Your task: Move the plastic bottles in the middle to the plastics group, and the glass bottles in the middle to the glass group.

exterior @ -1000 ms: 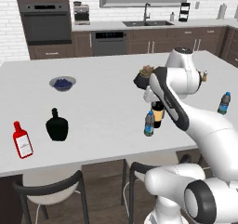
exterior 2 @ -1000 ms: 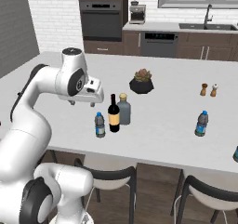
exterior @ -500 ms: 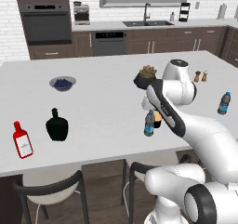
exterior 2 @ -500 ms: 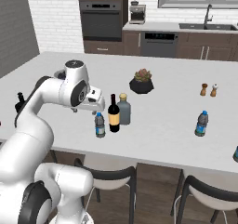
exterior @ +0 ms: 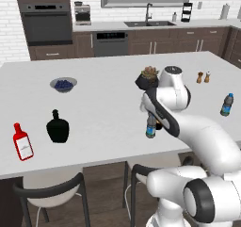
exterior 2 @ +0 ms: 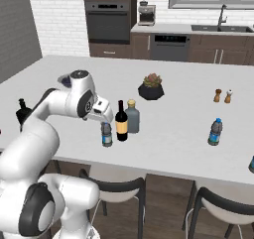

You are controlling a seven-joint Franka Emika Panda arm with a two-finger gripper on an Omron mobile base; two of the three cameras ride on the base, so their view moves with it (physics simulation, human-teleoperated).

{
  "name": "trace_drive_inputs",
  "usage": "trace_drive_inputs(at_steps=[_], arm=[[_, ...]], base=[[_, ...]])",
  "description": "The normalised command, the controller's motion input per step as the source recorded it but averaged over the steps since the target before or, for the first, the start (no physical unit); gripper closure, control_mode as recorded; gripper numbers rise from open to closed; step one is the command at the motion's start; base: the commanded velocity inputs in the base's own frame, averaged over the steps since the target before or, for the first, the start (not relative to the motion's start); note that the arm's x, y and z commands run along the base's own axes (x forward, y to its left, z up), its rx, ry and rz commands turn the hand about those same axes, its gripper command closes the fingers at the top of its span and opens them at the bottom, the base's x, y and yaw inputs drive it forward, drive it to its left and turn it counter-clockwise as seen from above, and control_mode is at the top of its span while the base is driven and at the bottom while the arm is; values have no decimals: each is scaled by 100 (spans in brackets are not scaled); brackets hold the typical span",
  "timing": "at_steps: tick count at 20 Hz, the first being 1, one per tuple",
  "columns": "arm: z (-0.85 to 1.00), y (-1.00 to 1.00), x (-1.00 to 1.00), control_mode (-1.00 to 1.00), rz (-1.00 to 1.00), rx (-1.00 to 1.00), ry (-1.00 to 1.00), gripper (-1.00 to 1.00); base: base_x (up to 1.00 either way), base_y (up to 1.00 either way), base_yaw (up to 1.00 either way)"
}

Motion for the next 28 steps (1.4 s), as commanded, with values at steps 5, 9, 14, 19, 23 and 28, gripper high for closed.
trace_drive_inputs(at_steps=[5, 9, 14, 19, 23, 28], arm=[[-30, 0, 48, -100, -12, 0, 0, -100], [-23, 0, 48, -100, -7, 0, 0, -100], [-6, 0, 4, -100, 0, 0, 1, -100], [-21, -5, 11, -100, 0, 0, 7, -100], [-33, -6, 13, -100, 0, 0, 5, -100], [-13, -1, 23, -100, 0, 0, 1, -100]], base=[[0, 0, 0], [0, 0, 0], [0, 0, 0], [0, 0, 0], [0, 0, 0], [0, 0, 0]])
